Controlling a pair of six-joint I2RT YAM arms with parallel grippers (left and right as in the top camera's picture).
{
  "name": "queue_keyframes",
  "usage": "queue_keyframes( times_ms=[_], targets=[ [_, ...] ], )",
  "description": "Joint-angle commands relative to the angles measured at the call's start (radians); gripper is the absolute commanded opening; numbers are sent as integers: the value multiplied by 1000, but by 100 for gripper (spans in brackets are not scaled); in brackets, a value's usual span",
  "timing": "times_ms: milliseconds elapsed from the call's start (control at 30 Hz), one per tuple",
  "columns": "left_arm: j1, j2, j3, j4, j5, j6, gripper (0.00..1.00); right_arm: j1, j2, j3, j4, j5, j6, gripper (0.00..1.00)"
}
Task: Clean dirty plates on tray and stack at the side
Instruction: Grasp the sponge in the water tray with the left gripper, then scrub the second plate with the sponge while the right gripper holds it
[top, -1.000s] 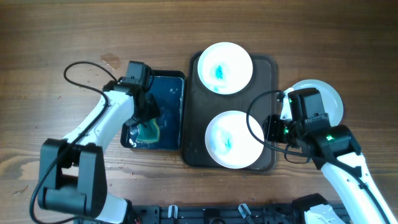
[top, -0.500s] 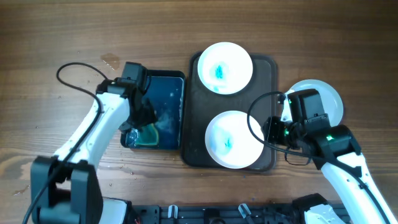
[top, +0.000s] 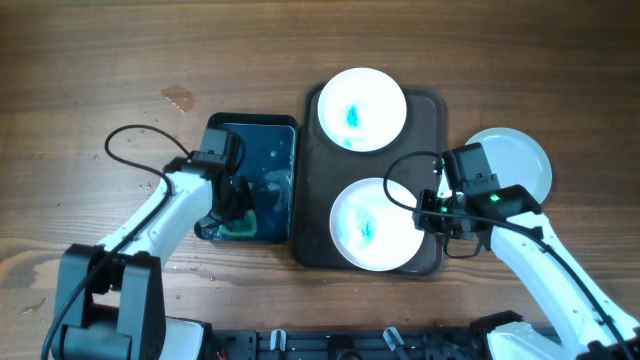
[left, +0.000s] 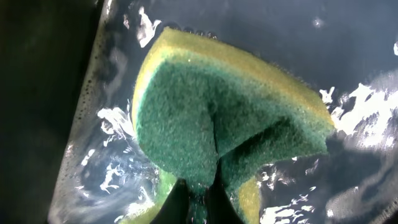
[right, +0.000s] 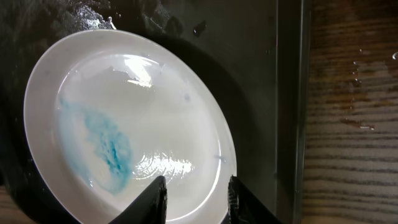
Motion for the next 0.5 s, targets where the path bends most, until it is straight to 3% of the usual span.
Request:
queue_keyframes(
  times_ms=[0, 133, 233, 333, 400, 467],
  targets=[
    [-3, -45, 130, -113, 29, 38, 4, -31, 53, -4, 32, 14, 13, 29],
    [-5, -117, 313, -239, 30, 65, 4, -143, 62, -5, 37, -12, -55, 29],
    [-22, -145, 394, -291, 48, 68, 4, -158, 70, -33, 45, -81, -151, 36],
    [-68, -147, 401, -272, 182, 67, 4, -158, 84, -123, 161, -120, -198, 38],
    [-105, -136, 400, -249, 238, 58, 4, -158, 90, -154, 224, -178, -197, 37],
    [-153, -117, 399, -214, 243, 55, 4, -158, 91, -172, 268, -179, -150, 25]
  ],
)
